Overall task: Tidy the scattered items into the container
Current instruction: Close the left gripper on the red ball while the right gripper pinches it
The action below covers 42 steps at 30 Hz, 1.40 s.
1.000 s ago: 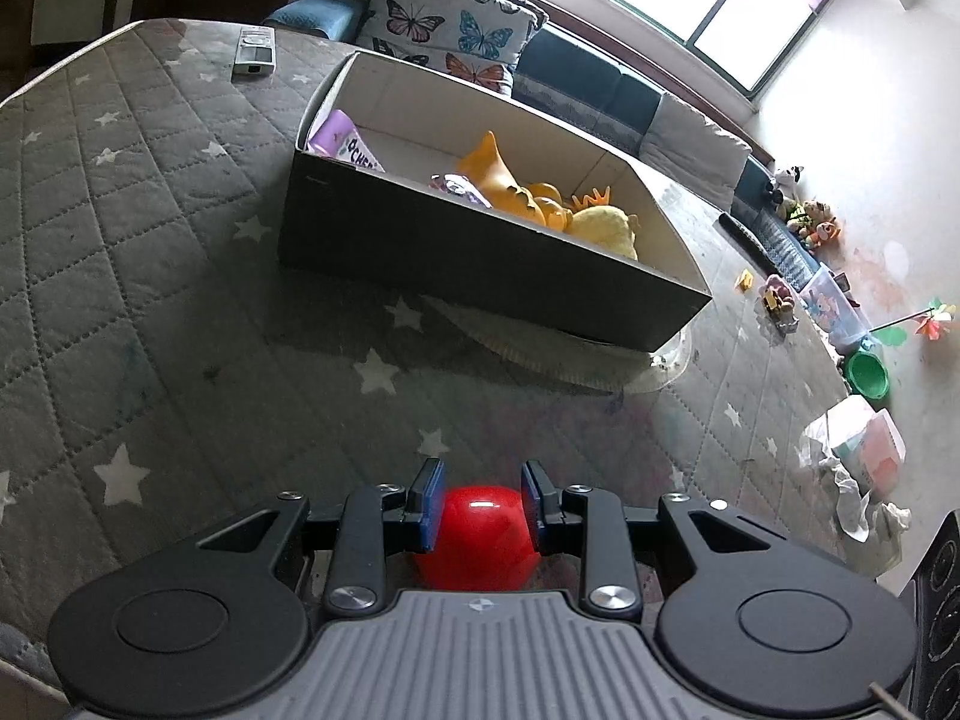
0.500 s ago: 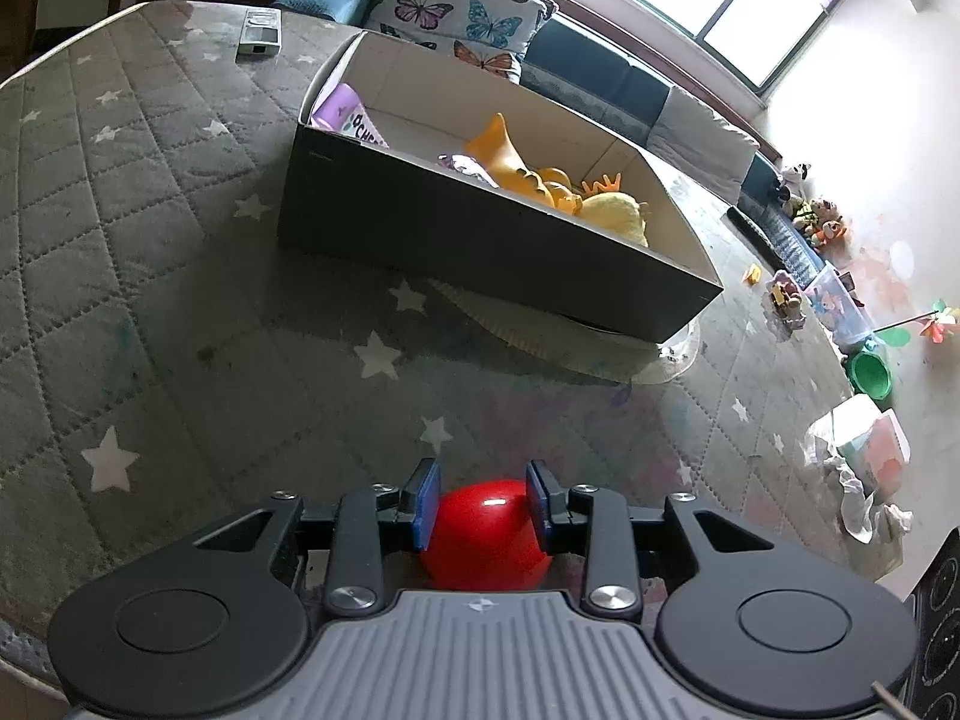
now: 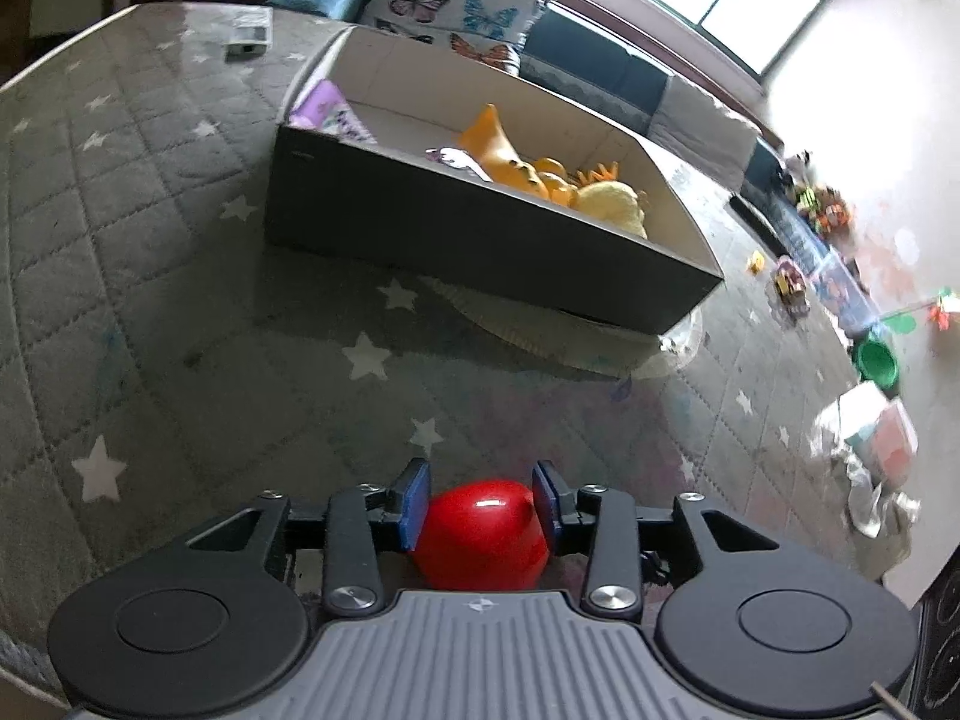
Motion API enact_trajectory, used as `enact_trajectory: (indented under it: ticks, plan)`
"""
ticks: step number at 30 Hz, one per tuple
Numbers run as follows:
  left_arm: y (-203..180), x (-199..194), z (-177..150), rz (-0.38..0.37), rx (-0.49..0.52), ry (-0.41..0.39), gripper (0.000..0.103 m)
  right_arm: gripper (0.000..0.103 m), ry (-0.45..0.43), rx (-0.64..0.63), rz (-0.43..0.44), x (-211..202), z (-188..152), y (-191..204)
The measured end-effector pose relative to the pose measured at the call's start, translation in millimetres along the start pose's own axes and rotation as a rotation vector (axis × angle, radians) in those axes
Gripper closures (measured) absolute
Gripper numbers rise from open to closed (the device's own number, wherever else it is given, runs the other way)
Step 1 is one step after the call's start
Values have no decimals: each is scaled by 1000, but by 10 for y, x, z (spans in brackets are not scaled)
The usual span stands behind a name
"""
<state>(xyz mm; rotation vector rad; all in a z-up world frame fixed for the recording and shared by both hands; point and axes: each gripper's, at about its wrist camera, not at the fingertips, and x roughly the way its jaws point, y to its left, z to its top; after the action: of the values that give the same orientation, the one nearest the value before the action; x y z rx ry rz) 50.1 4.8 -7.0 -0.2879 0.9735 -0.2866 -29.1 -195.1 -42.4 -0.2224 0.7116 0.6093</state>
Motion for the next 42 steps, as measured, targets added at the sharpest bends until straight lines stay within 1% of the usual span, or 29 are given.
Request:
enact_trajectory:
  ticks: [6,10,13,16,21,25,28,38,42]
  plan:
    - [-102,2,-28,16,115,4,60,47,-5,-4,13,-8,-5,-18]
    - [-156,4,-48,25,172,7,58,47,-6,-9,21,-10,-5,-30]
    - [-182,10,-56,16,223,14,57,47,-9,-18,26,-11,-9,-35]
    - [-191,35,-50,-16,272,37,56,46,-10,-23,35,-6,-8,-53]
    - [-158,58,-22,-57,315,61,54,46,-14,-25,39,-2,-8,-71]
    - [-105,73,40,-95,305,96,55,46,-16,-24,46,-10,-18,-81]
    - [-110,64,38,-110,334,110,54,45,-16,-27,47,-20,-22,-75]
    - [-161,-31,26,-133,452,124,55,47,-12,-33,49,-80,-60,-95]
    - [-198,-28,13,-135,503,147,55,47,-12,-36,50,-87,-62,-93]
